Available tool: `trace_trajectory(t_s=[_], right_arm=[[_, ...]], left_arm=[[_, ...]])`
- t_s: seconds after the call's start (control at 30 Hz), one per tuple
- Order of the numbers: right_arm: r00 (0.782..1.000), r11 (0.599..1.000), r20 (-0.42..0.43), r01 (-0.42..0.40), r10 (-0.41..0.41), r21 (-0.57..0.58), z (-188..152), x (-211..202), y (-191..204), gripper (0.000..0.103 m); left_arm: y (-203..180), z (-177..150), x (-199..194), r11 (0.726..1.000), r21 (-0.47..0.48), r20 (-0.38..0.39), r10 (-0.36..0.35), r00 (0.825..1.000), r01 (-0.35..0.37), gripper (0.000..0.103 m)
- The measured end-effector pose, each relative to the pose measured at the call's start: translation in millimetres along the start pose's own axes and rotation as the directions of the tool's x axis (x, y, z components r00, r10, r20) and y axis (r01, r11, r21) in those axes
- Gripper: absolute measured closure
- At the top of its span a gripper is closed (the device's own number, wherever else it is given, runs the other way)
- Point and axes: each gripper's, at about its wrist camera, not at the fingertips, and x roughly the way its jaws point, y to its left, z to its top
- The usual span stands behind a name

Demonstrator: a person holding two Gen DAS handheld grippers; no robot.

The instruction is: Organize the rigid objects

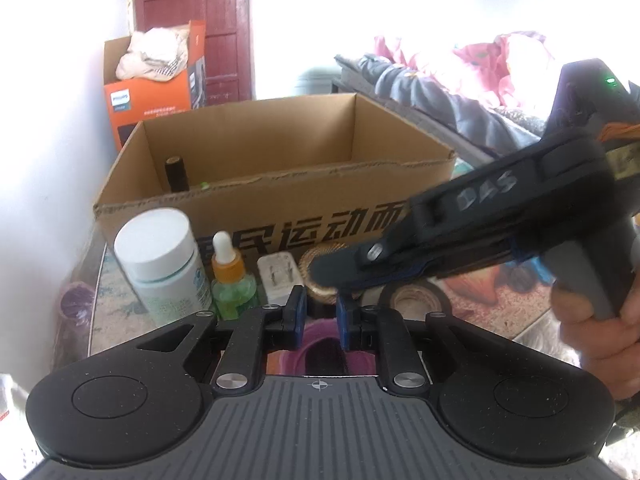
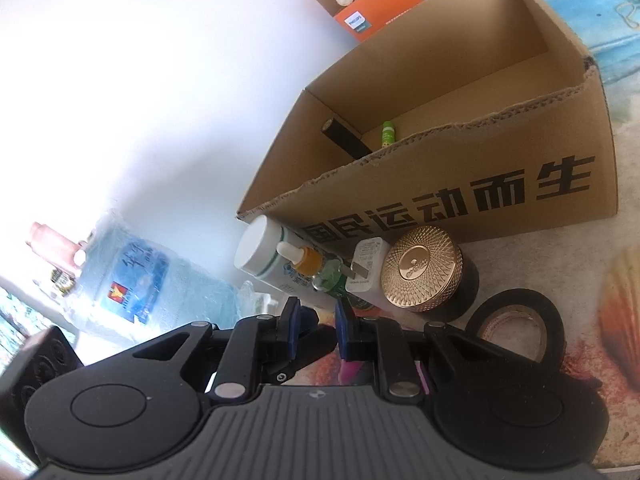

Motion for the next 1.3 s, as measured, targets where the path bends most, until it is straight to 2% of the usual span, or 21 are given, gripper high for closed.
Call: trace_trajectory(t_s=[0.17,0.23,0.37,0.5,0.63,0.73,0.77,0.83,0.93,1.17,1.3], right_arm=[[1.0,1.0,0.011,0.007,-0.007,0.016,-0.4,-13.8,-8.1,0.083],[1.0,1.0,-0.012,0.022,-0.022,0.022,-3.0,-12.9,-9.8,0.082],[0.995,0.997,-0.09,0.051,-0.047,0.05,-8.1,-2.8,-14.8,0.08],[0.981,0.995,-0.184,0.079,-0.066,0.065,-12.0,12.9,-15.5,0.079],[0.956,0.986,-0.268,0.144,-0.116,0.084,-10.0,23.5,-19.4,0.078],[0.938,0.979,-0.315,0.182,-0.143,0.096,-5.8,28.7,-19.9,0.072],[0.932,0.976,-0.332,0.19,-0.146,0.103,-4.3,30.3,-20.5,0.067],[0.922,0.972,-0.357,0.206,-0.154,0.113,-2.1,34.0,-19.9,0.066],[0.911,0.967,-0.378,0.225,-0.166,0.117,2.9,38.6,-16.4,0.063],[0.907,0.967,-0.383,0.231,-0.174,0.109,5.6,48.0,-8.7,0.047],[0.91,0.968,-0.375,0.23,-0.177,0.1,4.5,49.8,-5.3,0.044]], left_arm=[[13.5,-6.7,1.0,0.997,-0.065,-0.072,-0.051,0.996,0.046,0.086],[16.4,-8.6,2.3,0.994,-0.08,-0.094,-0.079,0.992,0.071,0.081],[11.8,-11.3,10.1,0.994,-0.064,-0.136,-0.099,0.986,0.091,0.069],[2.8,-15.6,20.9,0.996,-0.03,-0.184,-0.083,0.979,0.079,0.068],[1.5,-18.0,28.8,0.993,-0.043,-0.205,-0.115,0.972,0.108,0.068],[3.7,-18.8,31.1,0.992,-0.062,-0.209,-0.122,0.97,0.111,0.068],[4.8,-19.3,33.0,0.992,-0.071,-0.22,-0.121,0.968,0.108,0.068],[7.6,-21.4,36.9,0.987,-0.099,-0.237,-0.147,0.96,0.127,0.069],[10.8,-22.2,39.8,0.986,-0.106,-0.238,-0.153,0.959,0.131,0.069],[7.4,-19.6,43.5,0.988,-0.092,-0.221,-0.142,0.965,0.125,0.065],[6.9,-22.1,44.6,0.987,-0.093,-0.213,-0.145,0.966,0.128,0.065]])
